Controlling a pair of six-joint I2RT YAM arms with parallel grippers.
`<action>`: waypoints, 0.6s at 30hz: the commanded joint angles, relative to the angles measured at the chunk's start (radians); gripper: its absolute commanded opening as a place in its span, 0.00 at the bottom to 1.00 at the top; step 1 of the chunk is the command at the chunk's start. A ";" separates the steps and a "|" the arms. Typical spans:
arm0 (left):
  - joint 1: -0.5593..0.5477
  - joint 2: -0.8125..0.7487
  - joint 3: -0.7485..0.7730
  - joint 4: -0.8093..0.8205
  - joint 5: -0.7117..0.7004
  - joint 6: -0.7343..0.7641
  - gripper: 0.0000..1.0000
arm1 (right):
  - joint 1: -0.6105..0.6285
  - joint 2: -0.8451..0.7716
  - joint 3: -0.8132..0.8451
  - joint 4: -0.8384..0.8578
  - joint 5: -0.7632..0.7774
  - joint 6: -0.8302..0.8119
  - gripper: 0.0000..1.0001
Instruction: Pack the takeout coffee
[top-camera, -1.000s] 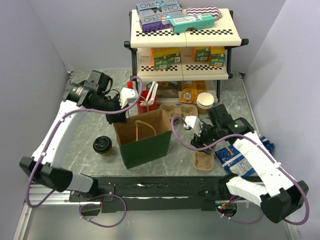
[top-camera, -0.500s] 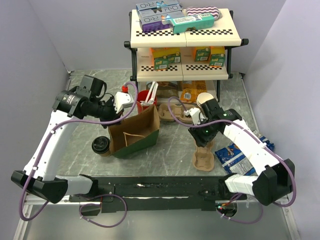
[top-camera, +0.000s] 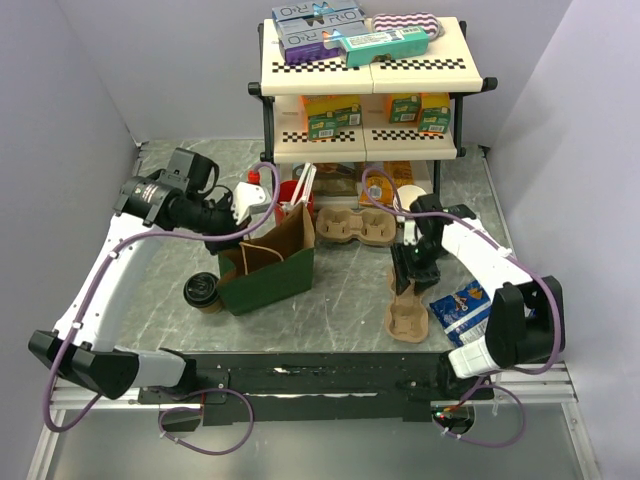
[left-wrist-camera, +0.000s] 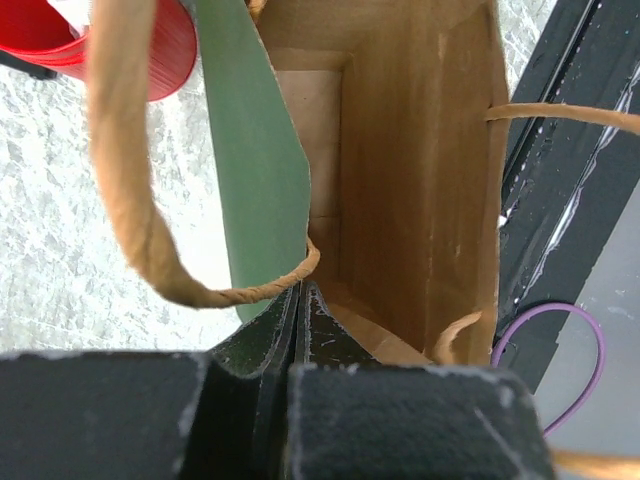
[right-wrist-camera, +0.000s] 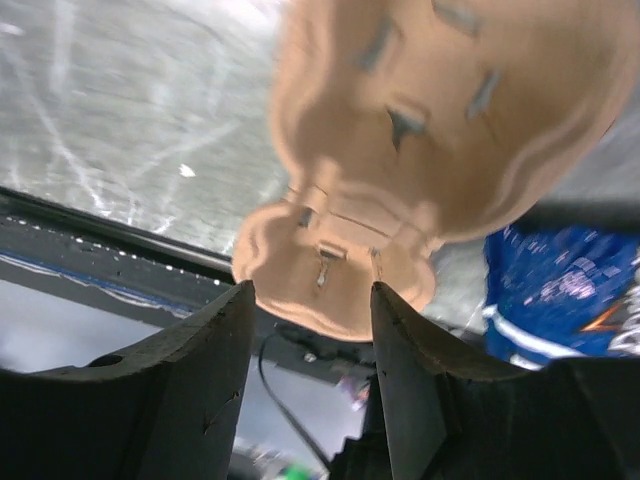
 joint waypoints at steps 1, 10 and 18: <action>-0.005 0.023 0.020 -0.020 -0.005 -0.002 0.01 | -0.017 0.012 -0.060 -0.029 -0.003 0.118 0.57; -0.005 0.061 0.042 -0.005 0.012 -0.024 0.01 | -0.024 0.081 -0.063 0.007 0.115 0.147 0.55; -0.005 0.054 0.014 -0.006 0.002 -0.024 0.01 | -0.012 0.114 -0.066 0.069 0.114 0.161 0.56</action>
